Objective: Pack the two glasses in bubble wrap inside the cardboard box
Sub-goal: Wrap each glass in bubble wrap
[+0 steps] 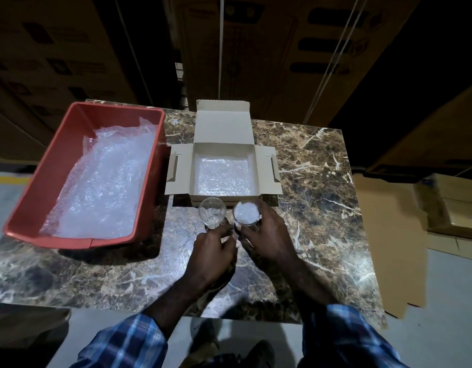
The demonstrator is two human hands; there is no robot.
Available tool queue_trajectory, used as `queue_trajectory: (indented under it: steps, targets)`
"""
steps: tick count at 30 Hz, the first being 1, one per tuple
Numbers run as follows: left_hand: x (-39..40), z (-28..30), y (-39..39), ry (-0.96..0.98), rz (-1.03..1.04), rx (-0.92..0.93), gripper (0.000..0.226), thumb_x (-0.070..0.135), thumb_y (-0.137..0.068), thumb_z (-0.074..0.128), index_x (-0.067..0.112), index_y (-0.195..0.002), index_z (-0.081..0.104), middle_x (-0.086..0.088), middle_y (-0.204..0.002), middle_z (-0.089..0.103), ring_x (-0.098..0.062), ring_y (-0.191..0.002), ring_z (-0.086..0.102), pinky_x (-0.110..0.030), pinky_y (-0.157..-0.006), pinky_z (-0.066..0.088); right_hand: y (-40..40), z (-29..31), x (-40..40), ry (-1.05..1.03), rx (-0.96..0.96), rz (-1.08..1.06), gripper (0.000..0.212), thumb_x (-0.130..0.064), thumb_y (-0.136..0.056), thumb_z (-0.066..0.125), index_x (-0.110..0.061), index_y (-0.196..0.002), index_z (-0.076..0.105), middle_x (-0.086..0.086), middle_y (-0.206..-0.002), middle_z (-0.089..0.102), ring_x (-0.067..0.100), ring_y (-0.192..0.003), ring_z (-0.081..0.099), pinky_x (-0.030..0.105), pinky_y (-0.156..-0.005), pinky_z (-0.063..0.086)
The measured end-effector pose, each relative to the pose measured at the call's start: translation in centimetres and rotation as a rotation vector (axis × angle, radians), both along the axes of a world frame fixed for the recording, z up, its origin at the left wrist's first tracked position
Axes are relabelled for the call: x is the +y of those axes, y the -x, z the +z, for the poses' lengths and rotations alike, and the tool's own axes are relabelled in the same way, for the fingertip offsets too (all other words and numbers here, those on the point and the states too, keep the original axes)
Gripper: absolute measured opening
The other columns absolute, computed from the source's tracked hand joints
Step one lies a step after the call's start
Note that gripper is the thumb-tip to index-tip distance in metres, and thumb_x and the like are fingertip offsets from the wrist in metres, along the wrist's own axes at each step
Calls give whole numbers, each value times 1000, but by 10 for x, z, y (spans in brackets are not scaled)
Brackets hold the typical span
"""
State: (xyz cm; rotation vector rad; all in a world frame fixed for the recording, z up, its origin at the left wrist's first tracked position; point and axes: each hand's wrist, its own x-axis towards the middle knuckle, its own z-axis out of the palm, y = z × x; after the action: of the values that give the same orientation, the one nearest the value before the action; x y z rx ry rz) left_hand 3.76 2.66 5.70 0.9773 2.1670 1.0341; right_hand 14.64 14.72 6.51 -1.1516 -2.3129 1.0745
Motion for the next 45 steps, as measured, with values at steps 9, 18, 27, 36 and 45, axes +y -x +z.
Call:
queue_trajectory:
  steps: [9,18,27,36,45]
  targets:
    - [-13,-2,7,27,-69,2,26,31,-94,63,24,-116,72,6,-108,76,-2,-73,71,-31,-81,57,-1,5,-3,46,-19,-22,60,-26,-79,79,-28,-133,52,-7,-113,64,-4,-91,61,10,-73,41]
    - [-36,-21,3,176,-97,244,28,29,-95,59,21,-120,70,-3,-106,76,-22,-99,70,-35,-82,53,-8,5,-8,97,4,-25,71,-12,-80,77,-28,-141,44,-11,-108,53,-4,-84,54,-3,-65,33]
    - [-53,-34,-9,239,-127,448,47,38,-86,49,11,-122,61,-10,-122,62,-30,-119,51,-43,-97,48,-25,-2,-8,104,-56,22,70,-24,-88,73,-20,-149,37,6,-126,63,10,-98,56,7,-62,33]
    - [-66,-42,-13,402,-117,507,74,56,-86,36,10,-142,50,-20,-150,45,-37,-140,41,-58,-105,41,-29,-7,-17,44,-91,-5,69,-23,-90,70,-11,-149,35,12,-136,50,28,-125,48,29,-91,38]
    - [-62,-48,1,365,-155,484,72,53,-86,39,8,-140,51,-21,-148,47,-39,-138,43,-57,-105,41,-19,-13,-22,52,-61,-75,72,-26,-87,73,-13,-148,37,10,-136,52,27,-124,50,28,-93,40]
